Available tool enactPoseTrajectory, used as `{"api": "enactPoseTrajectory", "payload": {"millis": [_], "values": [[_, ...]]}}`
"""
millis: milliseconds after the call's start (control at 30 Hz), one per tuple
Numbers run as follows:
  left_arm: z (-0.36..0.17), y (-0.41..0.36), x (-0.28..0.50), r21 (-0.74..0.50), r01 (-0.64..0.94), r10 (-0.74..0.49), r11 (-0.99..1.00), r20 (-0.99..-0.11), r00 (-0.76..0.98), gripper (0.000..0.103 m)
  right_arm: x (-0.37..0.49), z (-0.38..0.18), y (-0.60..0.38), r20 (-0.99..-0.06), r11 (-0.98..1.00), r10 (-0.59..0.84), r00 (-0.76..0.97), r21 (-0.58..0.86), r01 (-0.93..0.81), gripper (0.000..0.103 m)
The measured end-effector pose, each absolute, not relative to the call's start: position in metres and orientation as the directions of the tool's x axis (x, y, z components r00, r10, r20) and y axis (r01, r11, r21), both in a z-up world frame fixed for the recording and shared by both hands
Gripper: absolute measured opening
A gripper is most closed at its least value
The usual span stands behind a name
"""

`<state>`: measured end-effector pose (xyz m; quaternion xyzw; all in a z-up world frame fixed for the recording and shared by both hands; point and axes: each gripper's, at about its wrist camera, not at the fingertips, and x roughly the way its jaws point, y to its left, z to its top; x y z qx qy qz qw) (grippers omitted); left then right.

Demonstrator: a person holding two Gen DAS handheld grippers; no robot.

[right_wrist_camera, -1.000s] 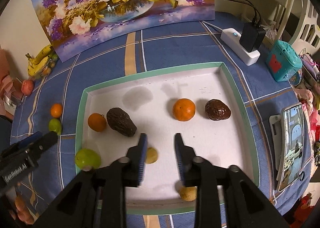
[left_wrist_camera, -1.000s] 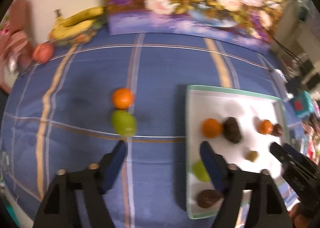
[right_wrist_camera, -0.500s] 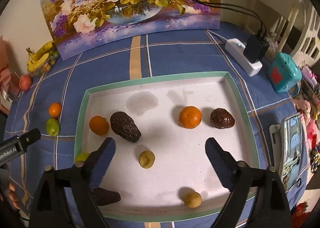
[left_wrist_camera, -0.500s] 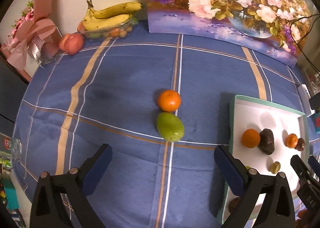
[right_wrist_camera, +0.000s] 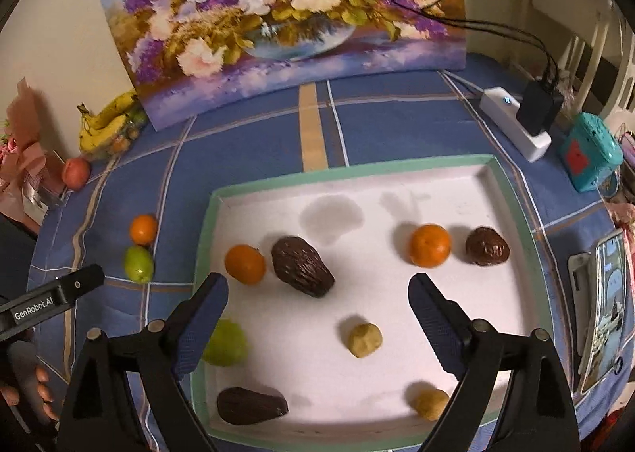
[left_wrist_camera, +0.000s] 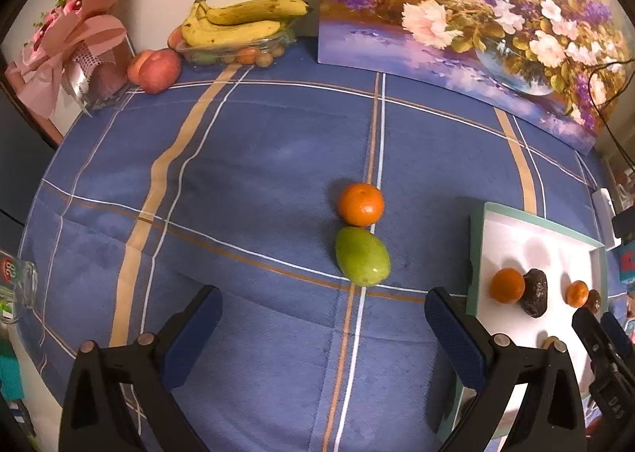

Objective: Organize fruits
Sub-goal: 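Withdraw both open tools from the tray toward the loose orange and green fruit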

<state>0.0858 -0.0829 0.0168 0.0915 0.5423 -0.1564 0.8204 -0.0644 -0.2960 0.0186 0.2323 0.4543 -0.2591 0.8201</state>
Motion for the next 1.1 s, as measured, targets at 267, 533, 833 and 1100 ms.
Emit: {"api": "enactPoseTrajectory", "payload": {"millis": [267,533,833,1100], "values": [[0.015,-0.068,0.097,-0.058,0.331,-0.177,0.942,-0.923,0.341,0.103,-0.048,0.02,-0.278,-0.854,0.804,-0.226,0.468,0.108,0.585,0.092],[0.013,-0.046,0.115,-0.076,0.288,-0.177,0.955,-0.923,0.343,0.103,-0.034,0.015,-0.266,-0.856,0.809,-0.168,0.488,0.163,0.565,0.092],[0.02,-0.007,0.142,-0.072,0.221,-0.155,0.973,-0.909,0.386,0.103,-0.001,0.009,-0.239,-0.856,0.85,-0.155,0.494,0.139,0.508,0.093],[0.028,0.018,0.164,-0.06,0.213,-0.149,0.975,-0.889,0.434,0.103,0.027,0.022,-0.21,-0.796,0.881,-0.146,0.587,0.166,0.443,0.093]]}}
